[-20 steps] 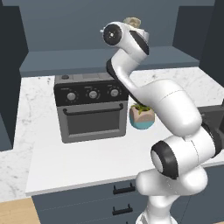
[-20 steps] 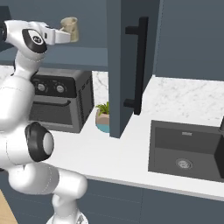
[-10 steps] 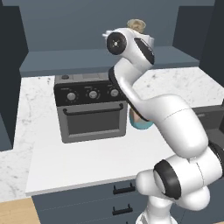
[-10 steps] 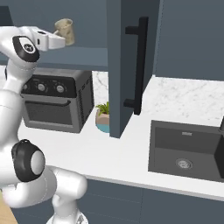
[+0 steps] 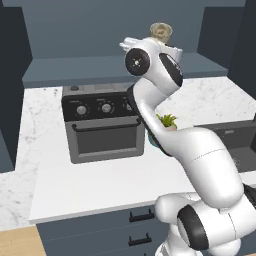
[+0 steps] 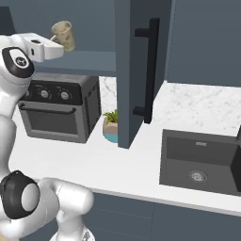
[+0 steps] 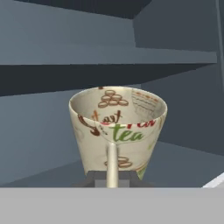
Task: Gather all objects into one cabinet and sort the glasses and bowls to opposite sides.
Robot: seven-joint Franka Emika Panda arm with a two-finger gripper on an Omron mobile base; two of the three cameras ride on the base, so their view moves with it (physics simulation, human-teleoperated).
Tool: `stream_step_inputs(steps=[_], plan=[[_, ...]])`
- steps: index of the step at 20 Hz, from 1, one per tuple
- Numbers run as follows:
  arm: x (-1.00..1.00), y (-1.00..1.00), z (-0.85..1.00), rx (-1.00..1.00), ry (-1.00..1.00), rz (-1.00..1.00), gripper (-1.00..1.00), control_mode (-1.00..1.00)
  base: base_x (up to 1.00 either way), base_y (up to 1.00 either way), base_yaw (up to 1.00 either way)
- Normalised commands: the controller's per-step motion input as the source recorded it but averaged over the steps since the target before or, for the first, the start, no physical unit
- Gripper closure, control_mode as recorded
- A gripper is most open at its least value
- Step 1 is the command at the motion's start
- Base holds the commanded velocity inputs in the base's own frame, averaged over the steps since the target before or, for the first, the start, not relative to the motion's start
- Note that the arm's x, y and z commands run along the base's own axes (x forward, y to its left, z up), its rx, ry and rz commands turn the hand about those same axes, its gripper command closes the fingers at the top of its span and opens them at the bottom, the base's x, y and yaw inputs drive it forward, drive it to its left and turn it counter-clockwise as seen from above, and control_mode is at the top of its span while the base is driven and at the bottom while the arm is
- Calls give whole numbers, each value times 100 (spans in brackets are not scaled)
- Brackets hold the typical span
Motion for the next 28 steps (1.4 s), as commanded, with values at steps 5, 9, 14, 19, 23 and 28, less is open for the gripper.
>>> stream_step_inputs(steps=[5, 9, 14, 19, 23, 28], plan=[[-36, 0, 0, 0, -5, 0, 100, 100, -10, 0, 0], [0, 0, 0, 0, 0, 0, 100, 100, -71, -4, 0], [0, 0, 0, 0, 0, 0, 100, 100, -97, -10, 0], [0, 0, 0, 0, 0, 0, 100, 100, -100, -21, -2], [0, 0, 0, 0, 0, 0, 100, 100, -100, -43, -4], [0, 0, 0, 0, 0, 0, 100, 100, -99, -57, -7]])
